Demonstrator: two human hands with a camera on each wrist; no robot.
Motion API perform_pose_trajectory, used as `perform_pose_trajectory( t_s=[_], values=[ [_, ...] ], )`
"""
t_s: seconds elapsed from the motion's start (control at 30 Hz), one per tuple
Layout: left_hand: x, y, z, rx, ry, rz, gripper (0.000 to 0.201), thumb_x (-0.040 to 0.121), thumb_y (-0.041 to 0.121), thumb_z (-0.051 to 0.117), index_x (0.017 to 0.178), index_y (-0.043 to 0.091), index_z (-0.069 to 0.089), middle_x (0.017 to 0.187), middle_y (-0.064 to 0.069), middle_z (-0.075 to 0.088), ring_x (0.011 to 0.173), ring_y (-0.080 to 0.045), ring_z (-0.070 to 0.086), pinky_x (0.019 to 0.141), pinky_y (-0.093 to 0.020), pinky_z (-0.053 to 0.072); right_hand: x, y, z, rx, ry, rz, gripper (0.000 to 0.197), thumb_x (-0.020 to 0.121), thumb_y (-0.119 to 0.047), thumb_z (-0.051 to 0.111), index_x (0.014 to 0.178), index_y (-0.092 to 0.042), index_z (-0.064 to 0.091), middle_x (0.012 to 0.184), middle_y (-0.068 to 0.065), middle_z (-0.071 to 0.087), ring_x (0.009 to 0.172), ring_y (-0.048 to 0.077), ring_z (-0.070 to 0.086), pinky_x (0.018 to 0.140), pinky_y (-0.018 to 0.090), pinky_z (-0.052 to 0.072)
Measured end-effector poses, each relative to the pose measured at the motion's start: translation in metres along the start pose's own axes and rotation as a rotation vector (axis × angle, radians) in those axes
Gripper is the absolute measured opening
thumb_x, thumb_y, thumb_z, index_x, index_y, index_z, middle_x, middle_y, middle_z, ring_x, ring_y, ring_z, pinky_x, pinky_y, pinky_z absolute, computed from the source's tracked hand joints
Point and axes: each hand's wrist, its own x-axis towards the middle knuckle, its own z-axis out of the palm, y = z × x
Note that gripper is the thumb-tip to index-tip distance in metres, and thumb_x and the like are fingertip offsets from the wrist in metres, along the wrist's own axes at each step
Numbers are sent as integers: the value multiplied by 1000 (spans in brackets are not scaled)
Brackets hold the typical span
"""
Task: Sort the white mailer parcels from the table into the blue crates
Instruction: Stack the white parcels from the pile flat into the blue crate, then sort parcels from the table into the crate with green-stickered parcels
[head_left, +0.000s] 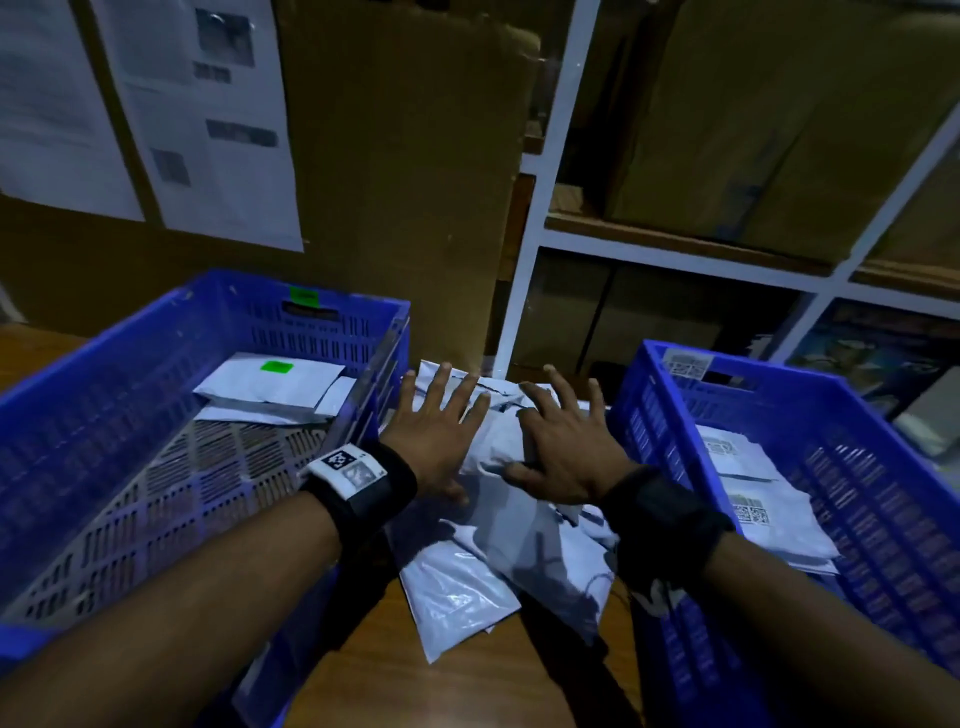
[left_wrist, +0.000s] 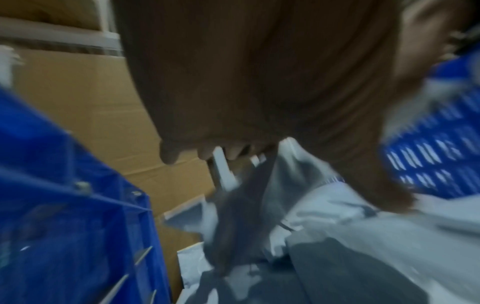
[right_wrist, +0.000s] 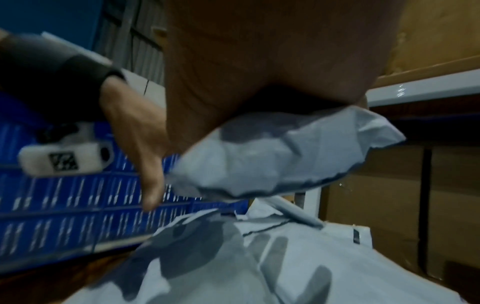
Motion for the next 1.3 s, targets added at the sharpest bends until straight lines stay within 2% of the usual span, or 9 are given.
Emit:
perform_pose_trajectory(
  t_s=[0.2, 0.3, 0.4, 0.5, 0.63, 0.77, 0.97, 1.13, 1.3],
  values=[
    [-2, 8, -20, 5, 258, -84, 90, 89, 47, 63, 156, 15, 11, 166, -8, 2, 152, -36, -3, 118, -65, 3, -5, 22, -25, 121, 70, 3, 95, 70, -75, 19, 144, -19, 38, 163, 1, 10, 150, 24, -9, 113, 69, 0],
    [-3, 5, -20, -40, 279, -84, 82, 91, 55, 56, 154, 16, 21, 166, -6, 6, 152, -32, -3, 117, -64, 4, -12, 17, -28, 51, 155, 9, 84, 82, -63, 38, 152, -19, 22, 164, 5, 6, 151, 28, -7, 113, 70, 2],
    [-4, 7, -19, -53, 265, -41, 76, 90, 58, 56, 150, 20, 31, 166, -3, 5, 152, -30, -7, 117, -65, 5, -15, 2, -18, -160, 241, -71, 87, 80, -66, 49, 149, -17, 29, 161, 9, 18, 150, 35, 3, 109, 74, 3],
    [-2, 6, -19, -67, 246, -33, 72, 92, 56, 55, 151, 22, 31, 166, 0, 1, 152, -29, -11, 117, -65, 4, -12, -9, -9, -259, 210, -103, 84, 74, -68, 60, 139, -17, 44, 156, 10, 32, 148, 37, 15, 105, 77, 6],
    [0, 0, -14, -97, 300, -72, 75, 91, 58, 55, 151, 23, 30, 166, -1, -4, 151, -33, -12, 114, -68, 0, -4, -9, -22, -263, 219, -65, 45, 86, -41, 56, 127, -21, 56, 155, 6, 32, 150, 34, 8, 106, 77, 0],
    [-3, -3, -18, -106, 457, -196, 97, 88, 51, 63, 158, 17, 5, 164, -12, -18, 150, -39, -17, 114, -71, -1, -1, 17, -41, -96, 115, 8, 46, 95, -50, 45, 132, -23, 48, 161, 2, 17, 151, 30, -6, 110, 74, -2],
    [-3, -4, -16, -123, 702, -216, 107, 79, 49, 69, 159, 12, 8, 165, -17, -10, 151, -42, -8, 114, -71, 8, -2, 64, -65, 196, 82, 167, 50, 98, -53, 41, 136, -22, 50, 153, -1, 35, 148, 25, 14, 115, 63, 13],
    [-3, 0, -14, -89, 741, -131, 109, 78, 48, 71, 159, 11, 8, 165, -18, -11, 150, -43, -10, 114, -70, 7, -12, 73, -86, 320, 115, 157, 41, 95, -52, 42, 93, -17, 61, 102, 10, 59, 107, 32, 54, 93, 47, 43],
    [-5, 9, -22, -8, 859, -54, 108, 78, 46, 72, 159, 9, 10, 165, -20, -2, 151, -43, -3, 114, -70, 10, -19, 62, -99, 621, 79, 157, 28, 100, -35, 52, 98, -11, 67, 99, 8, 70, 91, 24, 65, 83, 37, 50]
  ],
)
